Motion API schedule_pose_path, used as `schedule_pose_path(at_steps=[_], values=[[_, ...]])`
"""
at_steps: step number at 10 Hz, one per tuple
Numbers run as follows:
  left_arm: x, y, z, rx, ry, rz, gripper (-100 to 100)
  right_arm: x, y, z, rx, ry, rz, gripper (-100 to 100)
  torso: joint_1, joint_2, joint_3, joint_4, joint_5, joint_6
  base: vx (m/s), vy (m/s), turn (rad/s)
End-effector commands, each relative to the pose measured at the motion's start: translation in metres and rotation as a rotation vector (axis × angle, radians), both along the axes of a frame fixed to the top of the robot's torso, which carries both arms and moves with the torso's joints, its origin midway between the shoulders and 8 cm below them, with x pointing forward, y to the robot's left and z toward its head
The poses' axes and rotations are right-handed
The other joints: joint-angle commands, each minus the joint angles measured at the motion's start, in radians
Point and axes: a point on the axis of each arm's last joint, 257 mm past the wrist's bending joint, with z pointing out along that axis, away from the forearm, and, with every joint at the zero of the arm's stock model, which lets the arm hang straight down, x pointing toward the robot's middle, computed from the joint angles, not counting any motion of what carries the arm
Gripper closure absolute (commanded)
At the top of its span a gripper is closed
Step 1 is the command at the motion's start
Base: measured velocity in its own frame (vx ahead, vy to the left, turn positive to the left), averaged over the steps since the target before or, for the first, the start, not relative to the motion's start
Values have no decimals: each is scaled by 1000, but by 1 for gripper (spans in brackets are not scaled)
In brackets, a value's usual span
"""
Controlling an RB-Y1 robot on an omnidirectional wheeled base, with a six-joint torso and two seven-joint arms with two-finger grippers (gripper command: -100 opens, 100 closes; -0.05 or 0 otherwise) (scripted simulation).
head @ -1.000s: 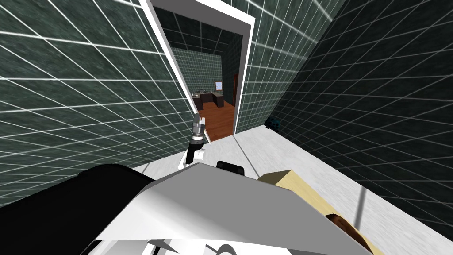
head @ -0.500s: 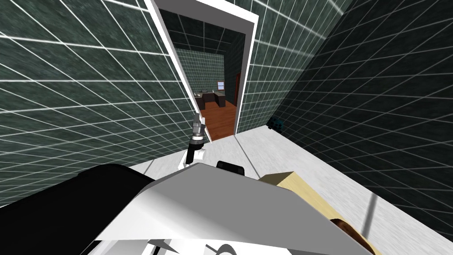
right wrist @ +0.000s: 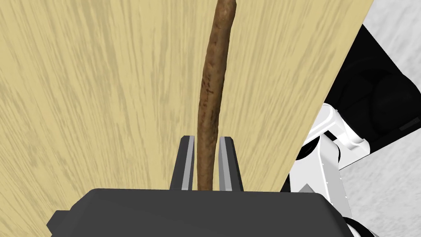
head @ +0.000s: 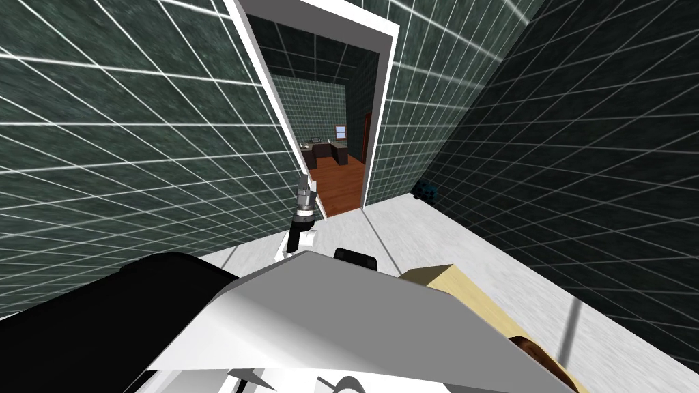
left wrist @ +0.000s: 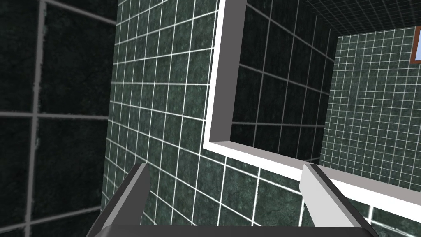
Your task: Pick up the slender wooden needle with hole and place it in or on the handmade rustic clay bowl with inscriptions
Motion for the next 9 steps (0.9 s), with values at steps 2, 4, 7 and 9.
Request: schedule_pose_path(at_steps=[2, 4, 7, 9], values=[[0, 0, 0, 0, 0, 0, 0, 0, 0, 0, 0, 0, 0, 0, 0, 0, 0, 0, 0, 0, 0, 0, 0], [0, 0, 0, 0, 0, 0, 0, -2, -11, 13, -3, 3, 15, 100, 0, -1, -1, 0, 1, 1, 25, 4, -91], [0, 0, 0, 0, 0, 0, 0, -5, -13, 16, -4, 5, 19, 0, 1, -1, 0, 0, 0, 0, 12, 2, -37], [0, 0, 0, 0, 0, 0, 0, -23, -16, 21, 3, 35, 67, 100, 3, -5, -3, -1, 0, 1, 131, 51, -61]])
